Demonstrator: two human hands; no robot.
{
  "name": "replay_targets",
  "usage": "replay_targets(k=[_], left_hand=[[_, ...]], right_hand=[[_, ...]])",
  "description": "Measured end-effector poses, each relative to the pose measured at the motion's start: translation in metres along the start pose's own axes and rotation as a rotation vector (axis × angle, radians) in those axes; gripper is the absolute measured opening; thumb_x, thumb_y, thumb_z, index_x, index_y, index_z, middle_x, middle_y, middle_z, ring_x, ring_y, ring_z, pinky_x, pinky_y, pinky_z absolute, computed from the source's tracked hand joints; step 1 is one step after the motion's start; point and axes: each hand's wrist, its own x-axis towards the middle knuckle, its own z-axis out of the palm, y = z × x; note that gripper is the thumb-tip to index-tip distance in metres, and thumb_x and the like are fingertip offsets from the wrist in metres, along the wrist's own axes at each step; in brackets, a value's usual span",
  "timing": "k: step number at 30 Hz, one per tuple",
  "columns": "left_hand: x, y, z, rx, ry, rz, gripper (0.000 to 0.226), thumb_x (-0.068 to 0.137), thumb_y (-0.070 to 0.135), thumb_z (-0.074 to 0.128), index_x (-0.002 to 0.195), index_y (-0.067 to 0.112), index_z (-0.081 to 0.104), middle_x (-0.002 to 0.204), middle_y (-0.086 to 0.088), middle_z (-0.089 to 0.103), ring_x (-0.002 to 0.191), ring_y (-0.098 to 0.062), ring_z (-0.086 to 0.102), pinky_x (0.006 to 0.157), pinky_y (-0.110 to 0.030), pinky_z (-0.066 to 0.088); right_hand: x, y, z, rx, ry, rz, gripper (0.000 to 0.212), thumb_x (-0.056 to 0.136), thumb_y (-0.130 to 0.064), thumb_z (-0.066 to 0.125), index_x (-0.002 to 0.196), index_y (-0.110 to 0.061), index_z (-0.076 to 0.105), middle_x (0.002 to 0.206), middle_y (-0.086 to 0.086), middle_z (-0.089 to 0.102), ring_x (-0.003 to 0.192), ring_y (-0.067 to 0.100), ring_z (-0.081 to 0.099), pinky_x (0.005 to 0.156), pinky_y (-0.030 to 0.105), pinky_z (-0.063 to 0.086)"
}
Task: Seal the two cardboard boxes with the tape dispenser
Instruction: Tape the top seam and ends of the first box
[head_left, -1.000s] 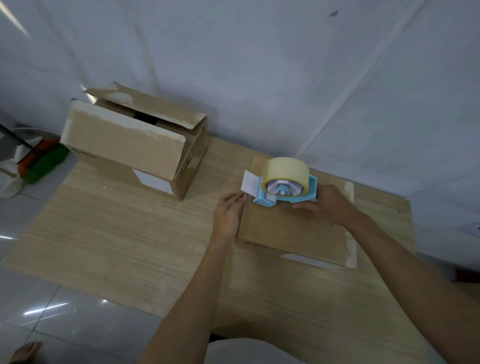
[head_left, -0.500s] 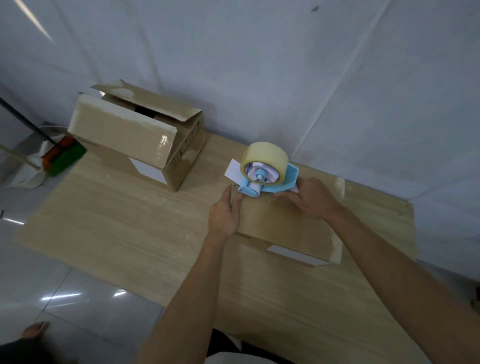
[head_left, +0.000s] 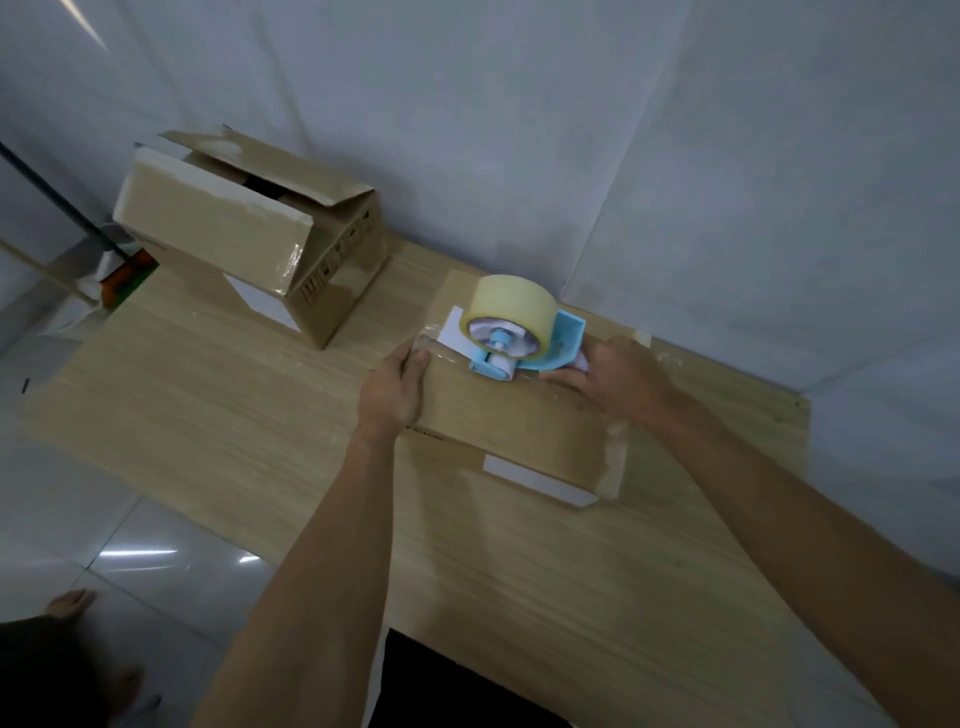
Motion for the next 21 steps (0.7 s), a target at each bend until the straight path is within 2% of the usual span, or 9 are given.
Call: replay_targets(k=[3,7,9,11,13,14,16,18,21], left_hand=[[0.002,-0.001,0.000,0.021,-0.007,0.024,0.044,0.103,0.049,0.045,0.135,0.025,0.064,0.126,-0.005,0.071,0.117,-0.026,0.063,0.100,-0.036,0.048],[0.000,0.005,-0.002,0.117,-0.066,0.020,0.050,0.105,0.053,0.038,0.141,0.025,0.057,0.128,-0.012,0.068,0.117,-0.036,0.061,0.098,-0.043,0.047],[-0.002,0.015,0.000,0.341,-0.060,-0.007,0.054,0.106,0.052,0.031,0.151,0.025,0.042,0.145,-0.017,0.055,0.129,-0.040,0.052,0.107,-0.049,0.039],[-0.008,0.030,0.004,0.560,0.071,0.071,0.053,0.108,0.036,0.034,0.158,0.021,0.026,0.163,-0.016,0.031,0.146,-0.038,0.033,0.120,-0.053,0.020],[-0.015,0.047,0.017,0.585,0.080,0.283,0.056,0.100,0.015,0.038,0.156,0.015,0.033,0.163,-0.016,0.030,0.150,-0.037,0.029,0.122,-0.054,0.015],[-0.019,0.052,0.028,0.583,0.028,0.346,0.057,0.097,0.014,0.038,0.154,0.013,0.037,0.162,-0.017,0.033,0.150,-0.038,0.029,0.122,-0.054,0.017],[-0.025,0.058,0.048,0.656,-0.041,0.326,0.058,0.103,0.031,0.025,0.158,0.014,0.028,0.165,-0.014,0.027,0.153,-0.036,0.022,0.124,-0.051,0.013],[-0.025,0.057,0.059,0.745,-0.064,0.253,0.066,0.104,0.046,0.010,0.163,0.018,0.011,0.170,-0.010,0.012,0.156,-0.032,0.008,0.126,-0.049,0.005],[-0.024,0.056,0.060,0.784,-0.077,0.228,0.071,0.100,0.052,0.002,0.163,0.019,0.002,0.171,-0.008,0.003,0.157,-0.030,0.000,0.126,-0.049,0.002]], right_hand=[[-0.035,0.039,-0.013,-0.039,-0.020,0.007,0.061,0.089,-0.065,0.059,0.131,-0.021,0.064,0.107,0.015,0.076,0.095,0.036,0.071,0.073,0.034,0.045],[-0.066,0.068,-0.019,-0.068,0.068,0.017,0.091,0.072,-0.089,0.032,0.123,-0.023,0.069,0.105,0.012,0.076,0.092,0.036,0.071,0.068,0.032,0.043],[-0.067,0.069,-0.017,-0.114,0.072,0.009,0.102,0.071,-0.098,0.018,0.124,-0.027,0.068,0.104,0.011,0.076,0.092,0.034,0.071,0.068,0.033,0.045],[-0.067,0.067,-0.017,-0.151,0.092,-0.015,0.106,0.071,-0.099,0.008,0.126,-0.030,0.066,0.105,0.008,0.076,0.093,0.031,0.071,0.068,0.030,0.043],[-0.068,0.065,-0.018,-0.136,0.111,-0.013,0.098,0.074,-0.096,0.017,0.126,-0.029,0.066,0.102,0.007,0.077,0.091,0.031,0.071,0.066,0.028,0.038],[-0.069,0.063,-0.020,-0.118,0.111,-0.012,0.089,0.077,-0.091,0.027,0.126,-0.027,0.066,0.102,0.008,0.077,0.091,0.031,0.071,0.066,0.027,0.036],[-0.069,0.061,-0.022,-0.081,0.081,0.009,0.073,0.081,-0.079,0.046,0.125,-0.024,0.067,0.102,0.009,0.076,0.093,0.030,0.070,0.068,0.027,0.034],[-0.068,0.062,-0.023,-0.049,0.053,0.002,0.075,0.079,-0.081,0.043,0.122,-0.026,0.069,0.102,0.007,0.076,0.095,0.028,0.070,0.069,0.026,0.034],[-0.070,0.066,-0.020,-0.006,0.040,0.020,0.076,0.078,-0.083,0.042,0.117,-0.024,0.070,0.101,0.009,0.076,0.094,0.030,0.070,0.070,0.028,0.036]])
